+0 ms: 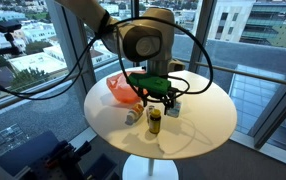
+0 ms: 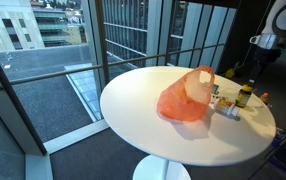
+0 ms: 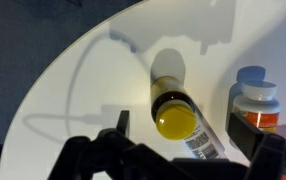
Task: Put the brown bottle in the plastic
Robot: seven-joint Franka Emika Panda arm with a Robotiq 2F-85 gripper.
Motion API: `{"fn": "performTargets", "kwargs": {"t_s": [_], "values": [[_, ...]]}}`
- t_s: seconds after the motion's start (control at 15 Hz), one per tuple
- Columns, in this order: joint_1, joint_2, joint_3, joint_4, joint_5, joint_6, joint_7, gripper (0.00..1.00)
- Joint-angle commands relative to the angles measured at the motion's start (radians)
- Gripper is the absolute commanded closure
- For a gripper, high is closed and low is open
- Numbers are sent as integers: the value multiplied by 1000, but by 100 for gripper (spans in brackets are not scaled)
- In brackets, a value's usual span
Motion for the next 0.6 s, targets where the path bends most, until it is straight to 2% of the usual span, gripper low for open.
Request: {"fn": "performTargets", "kwargs": {"t_s": [0.0, 0.33, 0.47, 0.53], "values": [[-15, 53, 26, 52, -2, 0, 11, 0], [-16, 100, 43, 83, -6, -4, 14, 0], [-17, 110, 47, 91, -9, -8, 17, 28], [-17, 114, 48, 95, -12, -11, 21, 34]]}}
